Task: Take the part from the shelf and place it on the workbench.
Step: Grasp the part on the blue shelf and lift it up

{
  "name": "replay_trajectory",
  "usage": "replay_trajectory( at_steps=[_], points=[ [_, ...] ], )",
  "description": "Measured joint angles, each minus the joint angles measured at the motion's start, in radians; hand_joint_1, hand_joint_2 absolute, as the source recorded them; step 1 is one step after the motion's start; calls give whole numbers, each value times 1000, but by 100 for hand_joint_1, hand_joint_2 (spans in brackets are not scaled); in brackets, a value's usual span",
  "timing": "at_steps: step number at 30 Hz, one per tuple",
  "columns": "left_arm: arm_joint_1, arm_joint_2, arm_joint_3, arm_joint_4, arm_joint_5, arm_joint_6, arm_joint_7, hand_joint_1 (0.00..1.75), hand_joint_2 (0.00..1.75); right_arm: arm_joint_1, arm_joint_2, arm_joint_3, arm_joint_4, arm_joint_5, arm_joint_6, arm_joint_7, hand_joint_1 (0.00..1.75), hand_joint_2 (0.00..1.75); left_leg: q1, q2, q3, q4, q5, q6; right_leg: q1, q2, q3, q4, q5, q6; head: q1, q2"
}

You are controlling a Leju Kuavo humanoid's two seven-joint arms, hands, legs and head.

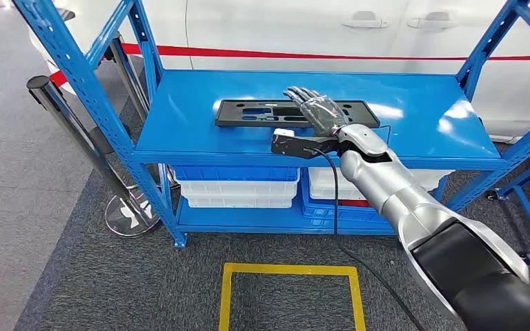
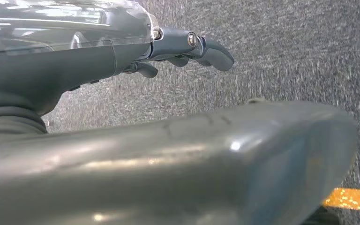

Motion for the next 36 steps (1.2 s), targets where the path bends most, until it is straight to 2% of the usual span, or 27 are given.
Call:
replay_trajectory(
  at_steps=[3, 6, 7, 8, 10, 11, 12, 13, 15, 16, 17, 19, 20, 21, 23, 24, 26, 27, 28, 29, 30, 31, 32, 33, 34, 36],
  points=[
    [0, 0, 0, 0, 10, -6, -1, 0, 0, 0, 0, 1, 10, -4, 1, -6, 0, 175, -1, 0, -2, -4, -1, 6, -1, 0, -1, 2, 4, 4, 0, 0],
    [0, -1, 1, 0, 21, -8, -3, 0, 0, -2, -1, 5, 22, -8, 1, -11, 0, 175, 5, -2, 18, -30, -7, 24, -4, 0, -16, 42, 10, 15, 0, 0],
    [0, -2, 1, 0, 23, -8, -4, 0, 0, -4, -2, 7, 24, -8, 3, -12, 0, 175, 7, -2, 28, -37, -9, 29, -5, 1, -36, 73, -1, 20, 0, 0],
    [1, -3, 1, 0, 23, -8, -5, 0, 0, -6, -2, 8, 26, -9, 5, -13, 0, 175, 8, -1, 35, -41, -10, 31, -8, 2, -69, 121, -20, 24, 0, 0],
    [1, -3, 2, 0, 23, -9, -5, 0, 0, -4, -4, 11, 30, -9, 10, -15, 0, 175, 10, -1, 44, -41, -15, 31, -16, 3, -152, 231, -56, 35, 0, 0],
    [3, -3, 2, 0, 23, -9, -5, 0, 0, 0, -6, 14, 32, -9, 12, -16, 0, 175, 12, -1, 50, -41, -20, 27, -21, 2, -186, 266, -56, 40, 0, 0],
    [5, -4, 2, 0, 23, -9, -6, 0, 0, 3, -7, 15, 35, -9, 12, -16, 0, 175, 15, -3, 57, -41, -27, 22, -27, 2, -205, 268, -39, 44, 0, 0],
    [7, -4, 2, 0, 23, -10, -6, 0, 0, 5, -9, 17, 37, -9, 12, -16, 0, 175, 19, -5, 68, -40, -35, 16, -33, 1, -205, 236, -7, 49, 0, 0],
    [10, -5, 2, 0, 24, -12, -6, 0, 0, 8, -13, 18, 42, -11, 11, -17, 0, 175, 25, -7, 92, -39, -58, 1, -44, -3, -172, 105, 83, 61, 0, 0],
    [10, -5, 2, 0, 24, -13, -6, 0, 0, 11, -15, 19, 45, -12, 9, -17, 0, 175, 27, -8, 101, -38, -68, -7, -45, -5, -156, 50, 107, 61, 1, 0],
    [10, -5, 2, 0, 24, -14, -6, 0, 0, 16, -17, 21, 47, -14, 8, -18, 0, 175, 27, -7, 107, -40, -78, -16, -43, -5, -145, 16, 121, 56, 1, 0],
    [9, -5, 2, 0, 25, -15, -6, 0, 0, 26, -19, 23, 49, -15, 3, -18, 0, 175, 28, -8, 119, -40, -84, -32, -37, -2, -136, 4, 104, 33, 1, 0],
    [9, -5, 2, 0, 26, -16, -7, 0, 0, 29, -20, 23, 47, -16, 2, -18, 0, 175, 30, -6, 116, -24, -78, -39, -36, -1, -126, 2, 99, 23, 1, 0],
    [8, -5, 2, 0, 26, -16, -9, 0, 0, 30, -22, 23, 46, -18, 2, -17, 0, 175, 31, -4, 102, 15, -62, -43, -37, -1, -112, -1, 89, 13, 1, 0],
    [6, -5, 2, 0, 27, -16, -12, 0, 0, 31, -24, 24, 44, -23, 2, -15, 0, 175, 33, 2, 26, 139, -41, -49, -38, 0, -75, -8, 67, -2, 1, 0],
    [6, -5, 2, 0, 27, -16, -12, 0, 0, 34, -25, 24, 44, -25, 4, -15, 0, 131, 32, 3, -21, 201, -55, -50, -37, 0, -56, -11, 55, -5, 1, 0],
    [8, -5, 2, 0, 27, -16, -12, 0, 0, 42, -25, 24, 44, -27, 9, -17, 0, 44, 31, 4, -102, 265, -132, -50, -35, 2, -15, -14, 29, -7, 1, 0],
    [9, -5, 2, 0, 27, -17, -11, 0, 0, 45, -25, 24, 44, -29, 13, -20, 0, 44, 31, 4, -128, 261, -170, -48, -34, 3, 6, -15, 14, -7, 1, 0],
    [10, -5, 2, 0, 26, -18, -10, 0, 0, 47, -25, 24, 44, -31, 18, -23, 0, 87, 30, 4, -144, 233, -186, -45, -34, 5, 27, -16, -3, -6, 1, 0],
    [11, -5, 2, 0, 25, -19, -10, 0, 0, 47, -25, 24, 44, -36, 24, -28, 0, 131, 28, 4, -151, 187, -165, -39, -32, 7, 48, -16, -20, -5, 1, 0],
    [12, -5, 2, 0, 24, -21, -10, 0, 0, 50, -25, 25, 44, -41, 30, -33, 0, 175, 24, 4, -153, 124, -96, -29, -31, 7, 66, -17, -37, -3, 1, 0],
    [14, -4, 2, 1, 24, -21, -12, 0, 0, 52, -25, 26, 46, -48, 38, -37, 0, 175, 19, 2, -156, 62, 1, -18, -28, 8, 83, -14, -54, 0, 1, 0],
    [16, -2, 1, 1, 25, -21, -13, 0, 0, 55, -25, 29, 46, -54, 46, -40, 0, 175, 15, 1, -156, 19, 85, -10, -26, 11, 93, -14, -69, 6, 2, 0],
    [16, -2, 1, 1, 25, -20, -15, 0, 0, 57, -25, 31, 46, -60, 54, -42, 0, 175, 11, 0, -157, -6, 145, -5, -24, 13, 100, -16, -82, 12, 2, 0],
    [15, -1, 1, 1, 26, -19, -17, 0, 0, 56, -26, 34, 44, -65, 62, -43, 0, 175, 8, -1, -158, -11, 164, -3, -23, 15, 106, -19, -91, 20, 3, 0],
    [11, -2, 1, 1, 28, -13, -22, 0, 0, 49, -27, 37, 36, -81, 78, -45, 0, 175, 9, 0, -147, -14, 149, 4, -27, 15, 118, -28, -106, 32, 4, 0]
  ],
)
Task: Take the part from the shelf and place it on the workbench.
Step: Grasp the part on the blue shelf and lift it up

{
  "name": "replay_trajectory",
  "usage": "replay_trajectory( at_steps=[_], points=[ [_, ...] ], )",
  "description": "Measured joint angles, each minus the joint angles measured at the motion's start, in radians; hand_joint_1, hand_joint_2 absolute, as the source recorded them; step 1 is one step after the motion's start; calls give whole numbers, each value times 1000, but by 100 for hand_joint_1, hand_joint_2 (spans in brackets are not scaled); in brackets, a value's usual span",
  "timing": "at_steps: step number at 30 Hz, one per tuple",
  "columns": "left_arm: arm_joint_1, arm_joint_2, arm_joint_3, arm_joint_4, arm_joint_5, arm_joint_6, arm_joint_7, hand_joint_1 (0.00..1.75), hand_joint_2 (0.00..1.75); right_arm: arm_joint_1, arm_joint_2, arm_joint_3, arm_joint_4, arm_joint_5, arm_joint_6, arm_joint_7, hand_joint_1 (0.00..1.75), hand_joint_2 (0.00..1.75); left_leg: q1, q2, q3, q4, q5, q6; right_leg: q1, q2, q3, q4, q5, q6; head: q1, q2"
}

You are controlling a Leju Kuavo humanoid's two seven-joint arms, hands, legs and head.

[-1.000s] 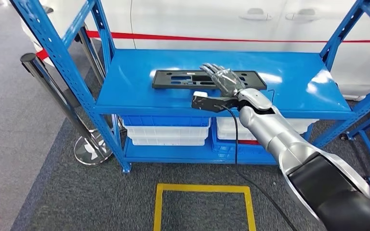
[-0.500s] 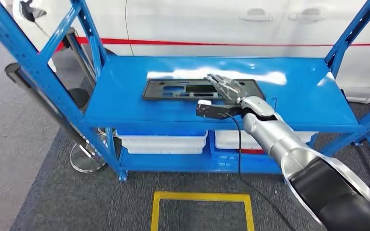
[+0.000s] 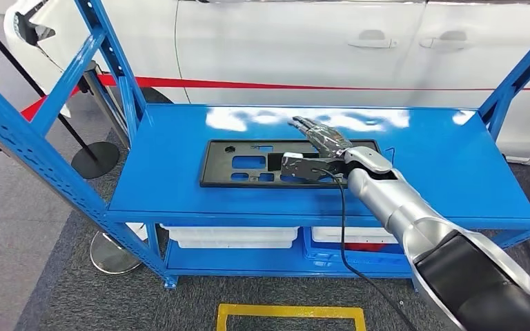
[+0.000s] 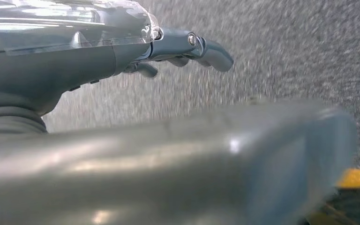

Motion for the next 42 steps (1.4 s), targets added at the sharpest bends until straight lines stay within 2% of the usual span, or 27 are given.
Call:
replay_trajectory(
  at_steps=[1, 2, 4, 5, 6, 7, 8, 9, 10, 11, 12, 15, 20, 32, 36, 40, 42],
  points=[
    [-1, 0, 0, 0, 1, 5, -5, 0, 0, -6, -2, 1, -3, -9, 9, -1, 0, 175, 2, 0, 9, -6, -6, 7, -1, -2, -4, 16, -12, 4, 0, 0],
    [-3, 1, 0, 0, 2, 10, -10, 0, 0, -12, -4, 1, -5, -17, 18, -2, 0, 175, 4, 0, 19, -13, -12, 13, -2, -5, -23, 58, -33, 7, 0, 0],
    [-7, 2, 0, 0, 4, 21, -18, 0, 0, -18, -6, 2, -6, -26, 32, -3, 0, 175, 2, -1, 33, -17, -24, 22, -1, -8, -109, 194, -82, 11, 0, 0],
    [-8, 2, 0, 0, 6, 25, -20, 0, 0, -18, -7, 3, -6, -31, 39, -4, 0, 175, 1, -3, 38, -16, -30, 23, -1, -8, -158, 255, -94, 13, 0, 0],
    [-7, 2, 0, 0, 8, 30, -22, 0, 0, -17, -7, 4, -6, -37, 46, -4, 0, 175, -1, -5, 43, -15, -36, 24, -1, -8, -193, 287, -86, 13, 0, 0],
    [-6, 2, 0, 0, 12, 34, -23, 0, 0, -17, -7, 4, -6, -43, 53, -4, 0, 175, -2, -8, 50, -14, -42, 23, -1, -9, -211, 280, -54, 11, 0, 0],
    [-6, 2, 1, 0, 16, 37, -24, 0, 0, -19, -7, 5, -6, -49, 59, -4, 0, 175, -3, -11, 58, -13, -48, 22, 1, -9, -209, 234, -3, 7, 0, 0],
    [-5, 2, 1, 0, 19, 38, -25, 0, 0, -23, -7, 6, -6, -53, 64, -4, 0, 175, -5, -12, 66, -13, -53, 21, 3, -9, -194, 165, 54, 0, 0, 0],
    [-6, 1, 1, 0, 21, 39, -26, 0, 0, -27, -7, 7, -6, -57, 69, -3, 0, 175, -8, -14, 72, -13, -58, 19, 7, -10, -176, 99, 98, -8, 0, 0],
    [-6, 1, 1, 0, 22, 41, -27, 0, 0, -31, -6, 8, -5, -60, 71, -1, 0, 175, -9, -15, 75, -12, -61, 16, 11, -11, -162, 51, 125, -14, 0, 0],
    [-6, 0, 1, 0, 22, 43, -29, 0, 0, -34, -4, 10, -5, -63, 72, 2, 0, 175, -10, -16, 76, -11, -65, 15, 13, -11, -155, 24, 134, -16, 0, 0],
    [-5, 0, 1, 0, 21, 47, -30, 0, 0, -36, 2, 13, -5, -67, 70, 11, 0, 175, -9, -15, 78, -9, -71, 10, 17, -10, -150, 15, 133, -14, 0, 0],
    [-5, -1, 1, 0, 20, 47, -31, 0, 0, -36, 5, 13, -5, -68, 68, 12, 0, 175, -8, -14, 81, -14, -68, 2, 18, -7, -150, 15, 135, -20, 0, 0],
    [-6, -2, -2, 0, -1, 44, -19, 0, 0, -49, 6, 20, -5, -76, 52, 26, 0, 175, -8, -14, 81, -15, -67, 1, 18, -7, -150, 16, 134, -20, 0, 0],
    [-9, -2, 8, 0, 51, 10, -76, 0, 0, -78, 8, 20, -6, -90, 71, 27, 0, 175, -9, -14, 81, -14, -68, 2, 17, -7, -150, 16, 134, -20, 0, 0],
    [-12, -2, 69, 0, 162, -91, -168, 0, 0, -81, 16, 27, -4, -90, 65, 34, 0, 175, -9, -14, 81, -13, -68, 2, 16, -7, -149, 16, 134, -20, 0, 0],
    [-16, 0, 99, 0, 183, -137, -192, 0, 0, -69, 22, 30, -1, -89, 49, 35, 0, 175, -13, -14, 80, -10, -70, 9, 12, -7, -147, 12, 137, -13, 0, 0]
  ],
)
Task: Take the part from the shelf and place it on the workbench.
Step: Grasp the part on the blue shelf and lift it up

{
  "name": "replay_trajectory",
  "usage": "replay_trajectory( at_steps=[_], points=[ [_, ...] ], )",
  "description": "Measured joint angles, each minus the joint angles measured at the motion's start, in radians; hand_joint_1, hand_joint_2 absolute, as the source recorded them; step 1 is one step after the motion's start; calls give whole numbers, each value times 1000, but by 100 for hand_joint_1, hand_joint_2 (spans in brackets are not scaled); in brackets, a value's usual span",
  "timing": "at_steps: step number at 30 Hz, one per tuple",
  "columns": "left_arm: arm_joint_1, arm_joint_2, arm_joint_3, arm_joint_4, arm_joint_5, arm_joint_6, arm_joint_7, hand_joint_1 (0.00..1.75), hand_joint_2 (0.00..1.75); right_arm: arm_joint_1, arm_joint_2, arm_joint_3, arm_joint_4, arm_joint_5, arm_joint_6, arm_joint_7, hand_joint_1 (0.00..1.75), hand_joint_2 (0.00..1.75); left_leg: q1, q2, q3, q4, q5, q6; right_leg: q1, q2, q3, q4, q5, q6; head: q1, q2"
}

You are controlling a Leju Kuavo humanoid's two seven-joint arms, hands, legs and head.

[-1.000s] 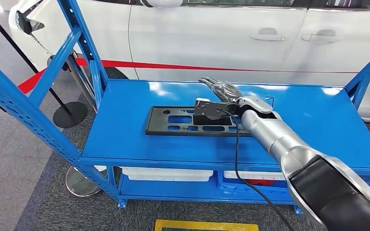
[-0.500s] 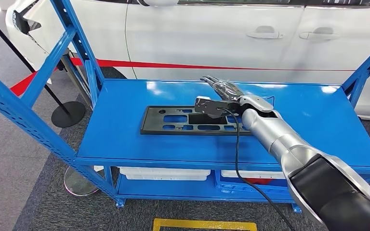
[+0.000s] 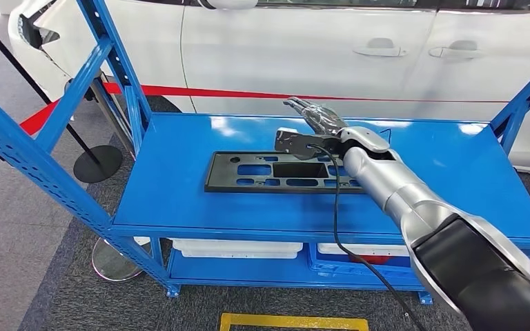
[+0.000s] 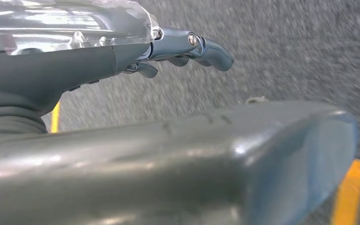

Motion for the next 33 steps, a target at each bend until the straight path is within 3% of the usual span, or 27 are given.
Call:
replay_trajectory(
  at_steps=[2, 4, 7, 8, 9, 10, 13, 15, 18, 19, 21, 23, 24, 25, 26, 28, 29, 30, 33],
  points=[
    [-3, 1, 20, 0, 8, -26, -8, 0, 0, 13, 4, 0, 3, 0, -12, -2, 0, 175, 1, 1, 5, -8, 4, 10, -2, 0, 5, -4, 1, 8, 0, 0],
    [-5, 0, 32, 0, 10, -41, -9, 0, 0, 19, 6, 0, 8, 1, -20, -6, 0, 175, 9, 4, 17, -31, 15, 16, 0, -2, -6, 27, -26, 11, 0, 0],
    [-6, 1, 43, 0, 13, -49, -8, 0, 0, 18, 8, 1, 15, -2, -26, -11, 0, 175, 11, 9, 20, -42, 21, 21, -4, -4, -80, 197, -126, 17, 0, 0],
    [-5, 1, 47, 0, 16, -51, -7, 0, 0, 16, 8, 1, 16, -6, -24, -12, 0, 175, 11, 10, 18, -41, 21, 20, -7, -4, -103, 248, -145, 20, 0, 0],
    [-5, 1, 52, 0, 20, -52, -7, 0, 0, 12, 8, 1, 17, -10, -21, -13, 0, 175, 12, 11, 16, -38, 22, 19, -11, -5, -111, 270, -144, 23, 0, 0],
    [-4, 1, 55, 0, 23, -53, -7, 0, 0, 4, 8, 1, 16, -14, -16, -13, 0, 175, 14, 11, 13, -34, 21, 17, -14, -5, -101, 253, -124, 26, 0, 0],
    [-3, 2, 61, 0, 29, -53, -7, 0, 0, -36, 4, 2, -7, -19, -2, -11, 0, 175, 18, 10, 0, -13, 17, 0, -22, -6, -5, 72, -38, 31, 0, 0],
    [-3, 3, 65, 0, 32, -49, -5, 0, 0, -60, -6, 2, -34, -23, 5, -8, 0, 175, 17, 7, -7, -1, 17, -14, -19, -1, 20, 20, -23, 21, 0, 0],
    [2, 5, 72, 0, 38, -43, -2, 0, 0, -81, -20, 2, -78, -29, 17, 1, 0, 175, 18, 3, -17, 5, 20, -35, -17, -1, 9, 17, -13, -5, 0, 0],
    [5, 5, 74, 0, 39, -40, -2, 0, 0, -85, -23, 2, -90, -29, 19, 4, 0, 175, 19, 5, -25, 22, 3, -41, -19, -3, 5, 13, -7, -14, 0, 0],
    [7, 7, 77, 0, 40, -36, -2, 0, 0, -90, -26, 2, -107, -28, 21, 13, 0, 175, 23, 12, -59, 121, -71, -51, -20, -5, -4, 10, 5, -26, 0, 0],
    [6, 7, 77, 0, 40, -35, -2, 0, 0, -88, -26, 3, -119, -25, 21, 22, 0, 175, 25, 16, -98, 255, -143, -58, -17, -6, -14, 12, 13, -28, 0, 0],
    [6, 7, 78, 0, 40, -35, -2, 0, 0, -84, -27, 4, -123, -24, 21, 26, 0, 175, 26, 17, -103, 291, -156, -59, -16, -7, -19, 13, 15, -27, 0, 0],
    [6, 7, 78, 0, 40, -35, -2, 0, 0, -81, -27, 5, -127, -22, 21, 29, 0, 175, 26, 18, -88, 285, -149, -59, -15, -8, -23, 15, 18, -26, 0, 0],
    [6, 7, 78, 0, 40, -35, -2, 0, 0, -79, -27, 7, -131, -20, 20, 30, 0, 175, 25, 18, -53, 238, -127, -57, -15, -9, -25, 16, 19, -24, 0, 0],
    [5, 7, 78, 0, 40, -35, -3, 0, 0, -78, -28, 8, -140, -18, 20, 31, 0, 175, 23, 18, 37, 94, -87, -50, -13, -10, -29, 18, 22, -19, 0, 0],
    [4, 7, 78, 0, 40, -35, -5, 0, 0, -79, -28, 8, -144, -18, 20, 31, 0, 175, 21, 18, 68, 43, -77, -45, -13, -10, -30, 18, 24, -15, 0, 0],
    [4, 7, 78, 0, 40, -35, -7, 0, 0, -79, -28, 9, -146, -17, 20, 32, 0, 175, 18, 17, 82, 15, -76, -40, -12, -10, -32, 18, 27, -10, 0, 0],
    [4, 7, 78, 0, 40, -35, -13, 0, 0, -77, -30, 12, -146, -18, 20, 31, 0, 175, 17, 17, 79, 0, -68, -22, -12, -9, -37, 16, 32, 9, 0, 0]
  ],
)
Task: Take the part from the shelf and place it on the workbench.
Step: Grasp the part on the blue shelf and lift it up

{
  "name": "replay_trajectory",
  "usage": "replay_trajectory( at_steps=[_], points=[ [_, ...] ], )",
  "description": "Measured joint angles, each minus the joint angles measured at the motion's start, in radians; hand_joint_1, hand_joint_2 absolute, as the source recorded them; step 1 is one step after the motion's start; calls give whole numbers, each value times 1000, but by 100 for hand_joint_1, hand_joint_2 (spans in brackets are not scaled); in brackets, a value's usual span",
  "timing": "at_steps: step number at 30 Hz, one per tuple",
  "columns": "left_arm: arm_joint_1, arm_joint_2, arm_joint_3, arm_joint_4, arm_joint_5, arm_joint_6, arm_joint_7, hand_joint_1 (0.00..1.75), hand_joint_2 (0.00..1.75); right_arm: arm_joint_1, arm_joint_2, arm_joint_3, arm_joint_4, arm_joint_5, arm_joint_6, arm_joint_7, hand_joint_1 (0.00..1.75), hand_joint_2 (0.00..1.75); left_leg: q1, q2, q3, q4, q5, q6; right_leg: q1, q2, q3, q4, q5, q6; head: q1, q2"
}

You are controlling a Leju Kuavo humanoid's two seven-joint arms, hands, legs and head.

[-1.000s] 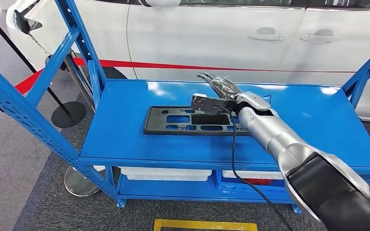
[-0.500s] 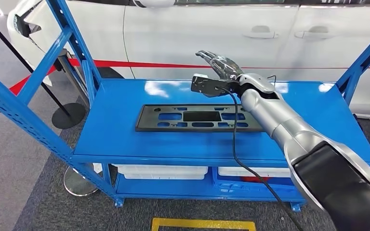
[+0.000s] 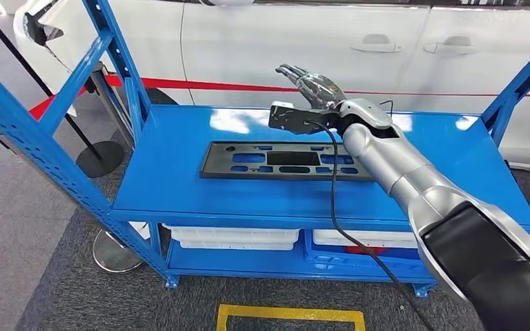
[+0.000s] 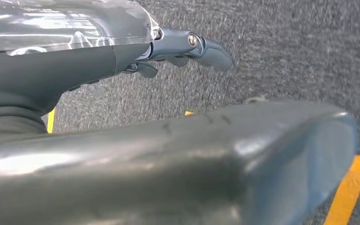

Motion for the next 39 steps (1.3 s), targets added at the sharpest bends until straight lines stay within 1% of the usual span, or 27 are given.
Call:
replay_trajectory(
  at_steps=[2, 4, 5, 6, 7, 8, 10, 11, 12, 14, 16, 17, 19, 20, 21, 22, 23, 25, 26, 27, 30, 31, 32, 33, 35, 37, 39],
  points=[
    [0, 0, 0, 0, 0, 0, -3, 0, 0, 2, -3, 2, 1, 0, -3, -2, 0, 175, 3, 3, -5, -11, 13, 18, 0, 0, -21, 44, -40, 7, 0, 0],
    [1, -1, 0, 0, -1, 0, -3, 0, 0, 10, -5, 4, 3, 0, -9, -5, 0, 175, 1, 5, -16, -14, 24, 29, -1, 0, -69, 162, -115, 10, 0, 0],
    [1, -1, 0, 0, -1, 0, -3, 0, 0, 17, -6, 4, 5, 0, -11, -6, 0, 175, -1, 4, -22, -14, 28, 32, -2, 0, -92, 224, -143, 11, 0, 0],
    [2, -1, 0, 0, -1, 0, -2, 0, 0, 26, -6, 6, 8, 1, -13, -7, 0, 175, -3, 4, -28, -13, 32, 33, -2, 0, -104, 264, -155, 12, 0, 0],
    [3, -1, 0, 0, -1, 0, -1, 0, 0, 34, -7, 8, 11, 2, -15, -8, 0, 175, -5, 3, -33, -11, 35, 33, -1, 0, -100, 269, -148, 10, 0, 0],
    [4, -1, 0, 0, -1, 0, 1, 0, 0, 41, -6, 10, 14, 3, -17, -10, 0, 175, -7, 2, -38, -8, 38, 33, -1, 0, -75, 233, -124, 7, 0, 0],
    [4, -2, 0, 0, -3, 0, 5, 0, 0, 45, -6, 14, 17, 4, -21, -11, 0, 175, -11, 1, -47, -1, 42, 30, 4, -1, 7, 96, -72, -4, 0, 0],
    [3, -3, 0, 0, -4, -1, 7, 0, 0, 45, -6, 15, 18, 4, -23, -12, 0, 175, -12, 1, -51, 1, 44, 26, 7, -1, 37, 40, -54, -9, 0, 0],
    [3, -4, 0, 0, -5, -1, 9, 0, 0, 44, -6, 17, 19, 4, -24, -12, 0, 175, -13, 1, -53, 2, 47, 22, 12, -1, 53, 8, -48, -12, 0, 0],
    [3, -6, 0, 0, -10, -3, 13, 0, 0, 44, -5, 20, 22, 5, -24, -13, 0, 175, -12, 1, -57, 0, 56, 10, 16, -1, 53, -7, -41, -18, 0, 0],
    [3, -7, 0, 0, -14, -3, 17, 0, 0, 43, -2, 22, 26, 5, -24, -13, 0, 175, -12, 0, -65, 9, 47, -1, 9, -5, 51, -22, -27, -29, 0, 0],
    [3, -7, 0, 0, -14, -3, 18, 0, 0, 44, 1, 23, 28, 5, -24, -13, 0, 175, -12, 0, -76, 33, 24, -7, 4, -8, 47, -29, -18, -34, 0, 0],
    [3, -7, 0, 0, -17, -3, 19, 0, 0, 47, 6, 24, 31, 5, -25, -14, 0, 175, -6, 1, -115, 142, -54, -19, -1, -10, 36, -35, -5, -40, 0, 0],
    [4, -7, -1, 0, -19, -3, 20, 0, 0, 50, 9, 25, 33, 5, -25, -14, 0, 175, -1, 1, -137, 208, -88, -26, -1, -10, 29, -35, -1, -39, 0, 0],
    [4, -7, -1, 0, -21, -4, 21, 0, 0, 56, 10, 26, 35, 5, -25, -14, 0, 175, 4, 1, -149, 257, -107, -32, -2, -11, 23, -34, 3, -36, 0, 0],
    [4, -7, -2, 0, -23, -5, 23, 0, 0, 61, 11, 27, 36, 5, -26, -14, 0, 175, 9, 1, -146, 274, -106, -37, -4, -12, 17, -33, 7, -33, 0, 0],
    [4, -7, -3, 0, -25, -7, 26, 0, 0, 66, 11, 29, 38, 5, -26, -14, 0, 175, 13, 2, -123, 249, -89, -43, -6, -13, 13, -30, 10, -30, 0, 0],
    [4, -7, -3, 0, -26, -11, 30, 0, 0, 70, 12, 33, 41, 6, -28, -14, 0, 175, 21, 4, -39, 118, -43, -53, -11, -14, 4, -22, 12, -20, 0, 0],
    [4, -7, -3, 0, -26, -12, 31, 0, 0, 71, 13, 34, 42, 6, -29, -14, 0, 175, 22, 3, -3, 60, -29, -52, -11, -13, -1, -19, 14, -13, 0, 0],
    [5, -7, -3, 0, -25, -12, 33, 0, 0, 72, 14, 35, 43, 7, -29, -14, 0, 175, 22, 2, 17, 23, -26, -49, -9, -13, -4, -15, 16, -7, 0, 0],
    [5, -8, -3, 0, -19, -11, 50, 0, 0, 77, 19, 37, 46, 8, -29, -16, 0, 175, 19, -1, 19, 4, -26, -21, -5, -11, -5, -18, 24, 12, 1, 0],
    [6, -8, -3, 0, -17, -9, 57, 0, 0, 79, 20, 37, 48, 8, -29, -18, 0, 175, 20, -1, 19, 0, -22, -16, -6, -10, -3, -23, 27, 13, 1, 0],
    [6, -9, -3, 0, -16, -6, 62, 0, 0, 81, 21, 37, 51, 10, -29, -20, 0, 175, 20, -2, 19, -5, -18, -12, -7, -9, -2, -30, 31, 8, 1, 0],
    [6, -9, -3, 0, -15, -2, 65, 0, 0, 85, 24, 38, 53, 12, -29, -22, 0, 175, 21, -3, 19, -9, -15, -10, -6, -9, -1, -34, 32, -2, 1, 0],
    [6, -10, -3, 0, -14, 6, 63, 0, 0, 101, 29, 40, 57, 22, -29, -26, 0, 175, 19, -4, 16, -8, -11, -6, -5, -9, -2, -40, 39, -29, 1, 0],
    [7, -11, -3, 0, -13, 13, 60, 0, 0, 128, 36, 46, 63, 39, -33, -32, 0, 175, 17, -6, 14, -8, -8, -1, -5, -10, -2, -41, 44, -49, 1, 0],
    [9, -12, -3, 0, -12, 20, 59, 0, 0, 160, 48, 55, 75, 53, -43, -40, 0, 175, 14, -6, 11, -8, -6, 2, -5, -10, -5, -41, 49, -58, 1, 0]
  ],
)
